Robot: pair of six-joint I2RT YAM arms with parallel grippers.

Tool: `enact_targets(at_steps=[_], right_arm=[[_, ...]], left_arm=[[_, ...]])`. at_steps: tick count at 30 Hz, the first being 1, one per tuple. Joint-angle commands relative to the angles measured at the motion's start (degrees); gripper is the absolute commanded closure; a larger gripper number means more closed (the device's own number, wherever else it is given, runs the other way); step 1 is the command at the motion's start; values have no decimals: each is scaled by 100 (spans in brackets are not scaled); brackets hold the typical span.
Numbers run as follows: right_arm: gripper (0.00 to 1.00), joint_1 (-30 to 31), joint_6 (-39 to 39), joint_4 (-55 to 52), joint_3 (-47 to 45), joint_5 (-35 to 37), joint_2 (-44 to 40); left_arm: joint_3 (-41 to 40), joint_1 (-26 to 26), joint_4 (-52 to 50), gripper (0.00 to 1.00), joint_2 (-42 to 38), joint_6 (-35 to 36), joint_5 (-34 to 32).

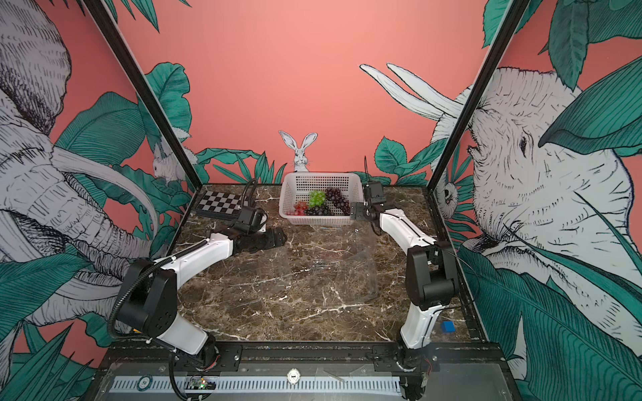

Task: Pack grapes into containers
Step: Move the basket to the center of the board, then move the packing box to the center of the board.

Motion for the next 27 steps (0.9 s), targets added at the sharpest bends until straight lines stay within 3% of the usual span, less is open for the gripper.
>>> enact_targets(at_steps=[1, 10, 16, 19, 23, 27], right_arm=[[2, 59, 111, 232, -96, -69, -192], [2, 198, 49, 247, -249, -189, -430], [2, 443, -130, 438, -388, -441, -732], [2, 754, -262, 453, -559, -536, -758], [2, 1322, -421, 411, -485, -551, -730], [4, 1796, -354, 329, -315, -595, -640]], left_arm=[[367, -1, 1, 2, 141, 341, -341], [1187, -155, -532, 1, 659, 765, -306], [744, -150, -731, 0, -113, 921, -1708], [482, -144, -865, 0, -540, 807, -2062], [349, -115, -1309, 0, -863, 494, -1681], [-150, 58, -1014, 1, -1235, 0, -845]])
